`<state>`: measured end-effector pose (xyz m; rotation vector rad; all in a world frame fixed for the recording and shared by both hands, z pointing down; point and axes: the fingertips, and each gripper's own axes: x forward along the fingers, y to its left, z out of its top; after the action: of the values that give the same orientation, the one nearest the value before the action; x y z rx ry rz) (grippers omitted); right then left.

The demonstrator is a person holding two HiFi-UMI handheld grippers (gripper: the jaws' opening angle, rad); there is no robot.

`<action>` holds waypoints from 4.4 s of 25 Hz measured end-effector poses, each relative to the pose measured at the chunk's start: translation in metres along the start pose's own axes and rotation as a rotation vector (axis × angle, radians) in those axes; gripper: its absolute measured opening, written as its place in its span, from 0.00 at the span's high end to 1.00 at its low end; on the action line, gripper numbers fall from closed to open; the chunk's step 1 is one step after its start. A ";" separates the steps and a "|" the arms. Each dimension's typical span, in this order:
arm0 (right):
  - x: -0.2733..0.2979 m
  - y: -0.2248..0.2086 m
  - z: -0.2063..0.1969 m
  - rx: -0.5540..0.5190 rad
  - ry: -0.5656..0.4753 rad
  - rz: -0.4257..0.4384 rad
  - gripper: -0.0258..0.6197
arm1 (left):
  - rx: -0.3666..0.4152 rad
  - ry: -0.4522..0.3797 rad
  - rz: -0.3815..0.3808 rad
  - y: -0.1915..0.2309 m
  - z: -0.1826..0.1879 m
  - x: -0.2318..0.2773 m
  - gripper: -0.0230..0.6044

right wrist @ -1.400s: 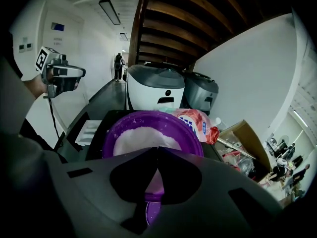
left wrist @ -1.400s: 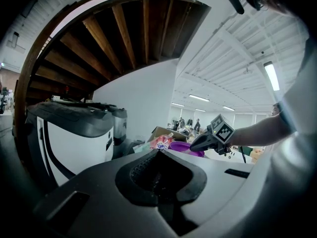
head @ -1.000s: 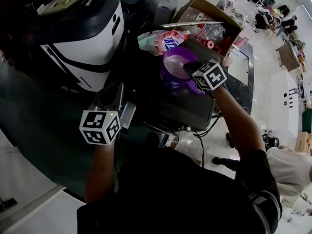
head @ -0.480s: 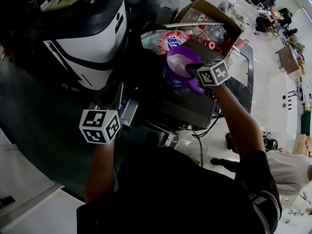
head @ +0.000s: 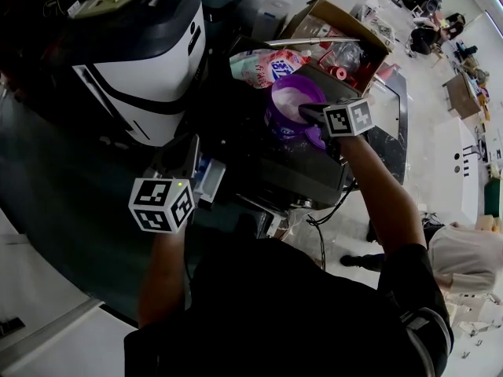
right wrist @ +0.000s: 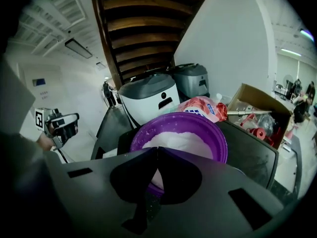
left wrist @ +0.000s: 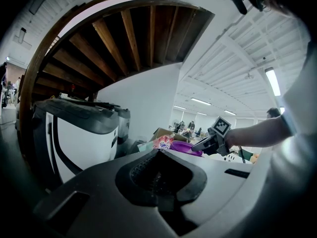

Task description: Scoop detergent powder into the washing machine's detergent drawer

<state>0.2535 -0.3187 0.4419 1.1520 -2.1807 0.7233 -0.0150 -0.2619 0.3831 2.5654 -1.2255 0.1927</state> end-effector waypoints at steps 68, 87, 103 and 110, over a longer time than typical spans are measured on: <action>-0.050 0.113 0.047 0.626 -0.629 0.324 0.93 | 0.085 -0.006 -0.047 0.056 0.025 -0.048 0.95; 0.010 0.248 0.026 0.645 -0.572 0.464 0.93 | 0.039 0.007 -0.013 0.111 -0.007 -0.135 0.95; 0.083 0.259 -0.009 0.635 -0.436 0.508 0.93 | 0.014 0.048 0.017 0.115 -0.028 -0.123 0.95; 0.112 0.257 -0.031 0.662 -0.351 0.451 0.93 | 0.001 0.042 0.027 0.121 -0.029 -0.122 0.95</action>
<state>-0.0109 -0.2343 0.4905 1.1525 -2.6258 1.6360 -0.1854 -0.2347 0.4059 2.5332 -1.2456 0.2522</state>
